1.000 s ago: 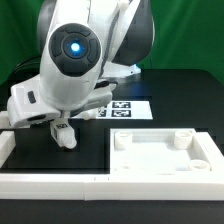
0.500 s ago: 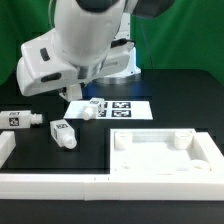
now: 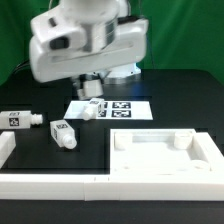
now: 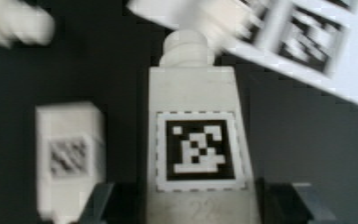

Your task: Assemble one leg

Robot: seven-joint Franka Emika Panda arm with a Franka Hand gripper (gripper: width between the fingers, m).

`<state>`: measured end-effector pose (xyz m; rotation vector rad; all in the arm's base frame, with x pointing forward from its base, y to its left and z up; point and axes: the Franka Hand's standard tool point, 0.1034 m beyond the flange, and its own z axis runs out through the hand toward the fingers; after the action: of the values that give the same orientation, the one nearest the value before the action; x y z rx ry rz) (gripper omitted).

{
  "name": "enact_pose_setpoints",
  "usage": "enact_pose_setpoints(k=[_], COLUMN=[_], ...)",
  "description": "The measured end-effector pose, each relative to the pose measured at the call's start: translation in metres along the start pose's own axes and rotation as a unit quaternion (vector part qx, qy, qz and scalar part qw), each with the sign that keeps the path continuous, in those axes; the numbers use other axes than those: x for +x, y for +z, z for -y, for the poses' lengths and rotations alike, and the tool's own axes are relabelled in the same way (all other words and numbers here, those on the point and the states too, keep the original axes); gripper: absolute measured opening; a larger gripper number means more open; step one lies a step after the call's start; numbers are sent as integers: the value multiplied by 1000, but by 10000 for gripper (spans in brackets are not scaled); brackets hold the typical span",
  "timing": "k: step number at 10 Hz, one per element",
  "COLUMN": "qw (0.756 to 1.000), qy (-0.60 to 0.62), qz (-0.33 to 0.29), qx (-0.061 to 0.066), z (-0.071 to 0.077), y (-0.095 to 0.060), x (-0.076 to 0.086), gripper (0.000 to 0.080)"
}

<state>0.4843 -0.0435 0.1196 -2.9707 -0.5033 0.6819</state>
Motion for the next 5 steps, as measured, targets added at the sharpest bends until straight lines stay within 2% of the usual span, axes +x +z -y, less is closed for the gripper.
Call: enact_pose_setpoints(k=[1,2,5], qw=[999,998,988], qy=[12,10,5], qz=[-33,-58,-151], qx=[1,-9,-32], z=[14,11,2], y=[-29,-41,-39], x=[14,21,25], gripper=[287,287,287])
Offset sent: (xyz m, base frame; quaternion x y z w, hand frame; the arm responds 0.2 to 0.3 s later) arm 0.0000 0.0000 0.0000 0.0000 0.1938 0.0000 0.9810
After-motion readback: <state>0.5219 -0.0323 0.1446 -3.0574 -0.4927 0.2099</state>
